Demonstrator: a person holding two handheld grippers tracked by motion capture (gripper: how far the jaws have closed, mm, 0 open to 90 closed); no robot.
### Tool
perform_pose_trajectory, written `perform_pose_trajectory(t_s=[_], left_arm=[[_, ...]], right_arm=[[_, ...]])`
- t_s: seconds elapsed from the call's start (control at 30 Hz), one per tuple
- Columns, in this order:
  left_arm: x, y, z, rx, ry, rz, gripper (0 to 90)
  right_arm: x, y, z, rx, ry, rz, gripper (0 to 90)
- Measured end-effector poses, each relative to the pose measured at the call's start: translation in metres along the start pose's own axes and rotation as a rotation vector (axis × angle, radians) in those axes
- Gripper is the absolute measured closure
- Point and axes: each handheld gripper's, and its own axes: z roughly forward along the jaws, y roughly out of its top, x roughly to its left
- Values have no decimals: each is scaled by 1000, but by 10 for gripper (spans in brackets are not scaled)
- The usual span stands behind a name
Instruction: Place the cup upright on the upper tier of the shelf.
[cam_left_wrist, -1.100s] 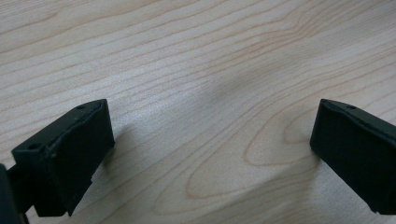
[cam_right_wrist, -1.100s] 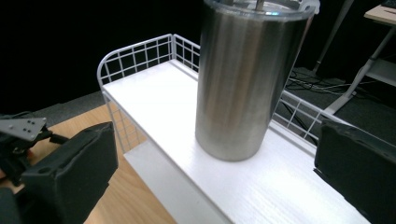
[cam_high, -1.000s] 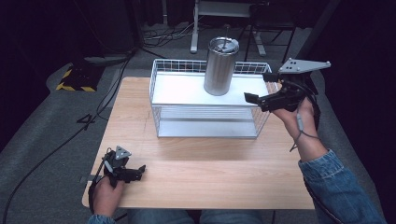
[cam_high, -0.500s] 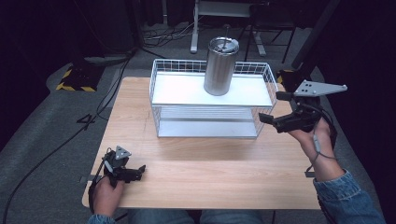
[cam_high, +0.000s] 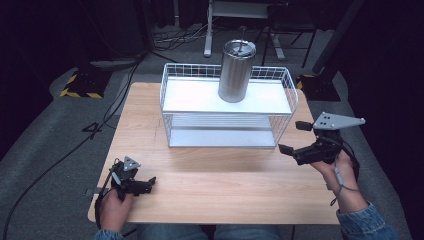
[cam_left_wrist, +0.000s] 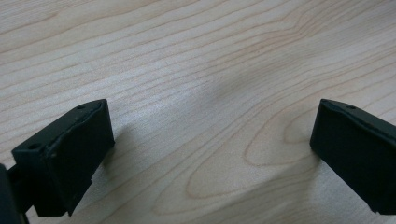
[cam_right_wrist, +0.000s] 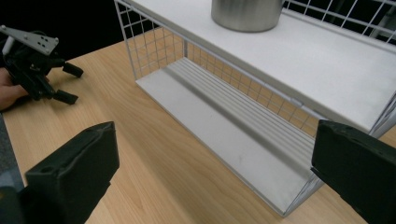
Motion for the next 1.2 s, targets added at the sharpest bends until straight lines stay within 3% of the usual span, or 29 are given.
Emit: perform_pose_trajectory(t_s=[0.23,0.33,0.43,0.57,0.83,1.2], left_arm=[[0,0,0,1,1,0,0],[0,0,0,0,0,0,0],[0,0,0,1,1,0,0],[0,0,0,0,0,0,0],[0,0,0,0,0,0,0],[0,0,0,0,0,0,0]], right_arm=[[6,-37,14,46,3,-6,32],[6,-44,17,48,9,4,32],[8,-58,21,48,-24,-4,32],[10,-70,26,58,-16,13,33],[13,-99,48,119,-4,11,53],[11,-133,70,168,16,75,58]])
